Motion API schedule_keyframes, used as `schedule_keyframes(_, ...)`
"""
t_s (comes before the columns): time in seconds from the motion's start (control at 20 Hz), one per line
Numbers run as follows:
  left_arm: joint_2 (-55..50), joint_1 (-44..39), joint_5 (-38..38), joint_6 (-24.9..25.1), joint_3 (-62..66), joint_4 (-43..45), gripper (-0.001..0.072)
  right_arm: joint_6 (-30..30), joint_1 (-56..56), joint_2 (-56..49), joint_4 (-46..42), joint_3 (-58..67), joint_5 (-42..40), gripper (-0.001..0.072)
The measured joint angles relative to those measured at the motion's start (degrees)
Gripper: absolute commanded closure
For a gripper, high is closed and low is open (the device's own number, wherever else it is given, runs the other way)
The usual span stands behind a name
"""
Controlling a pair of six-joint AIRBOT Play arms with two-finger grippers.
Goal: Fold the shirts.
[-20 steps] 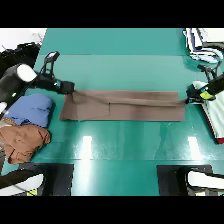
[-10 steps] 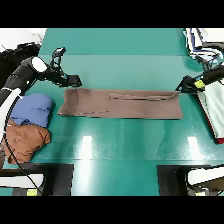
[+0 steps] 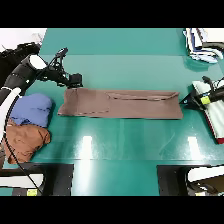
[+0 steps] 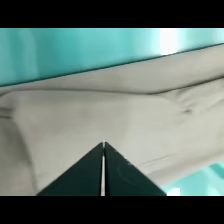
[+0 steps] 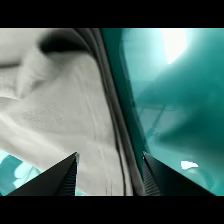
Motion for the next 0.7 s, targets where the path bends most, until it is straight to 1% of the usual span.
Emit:
schedule_keyframes(0.05, 0.0, 0.0, 0.2, 0.1, 0.0, -1.2, 0.0685, -1.0, 0.0, 0.0, 1.5, -1.6, -0.6, 0.0264)
schedule_keyframes(0.1, 0.0, -0.3, 0.6, 0.2, 0.0, -1.9, 0.0685, -1.7, 0.5, 0.0, 3.0, -2.9, -1.4, 0.0323)
schedule_keyframes(0.15, 0.0, -0.8, 1.1, 0.2, 0.0, -2.6, 0.0685, -2.4, 1.3, 0.0, 3.8, -3.8, -2.5, 0.0439)
schedule_keyframes(0.2, 0.0, -1.6, 1.7, 0.3, 0.0, -3.1, 0.0686, -3.0, 2.1, 0.0, 4.1, -4.3, -3.7, 0.0594)
schedule_keyframes(0.25, -0.1, -2.7, 2.6, 0.3, 0.0, -3.5, 0.0686, -3.6, 3.0, 0.0, 4.0, -4.5, -5.0, 0.0696)
schedule_keyframes(0.4, -1.0, -7.1, 6.8, -0.2, 0.1, -4.2, 0.0686, -5.0, 5.1, 0.0, 4.6, -2.6, -5.5, 0.0698)
schedule_keyframes(0.55, -4.3, -12.1, 10.4, -1.2, 1.9, -4.6, 0.0686, -5.5, 6.7, 2.2, 7.4, 1.6, -2.1, 0.0698)
schedule_keyframes(0.7, -9.8, -17.1, 11.5, -1.7, 6.0, -5.1, 0.0686, -4.4, 8.9, 6.3, 11.3, 6.5, -0.3, 0.0699)
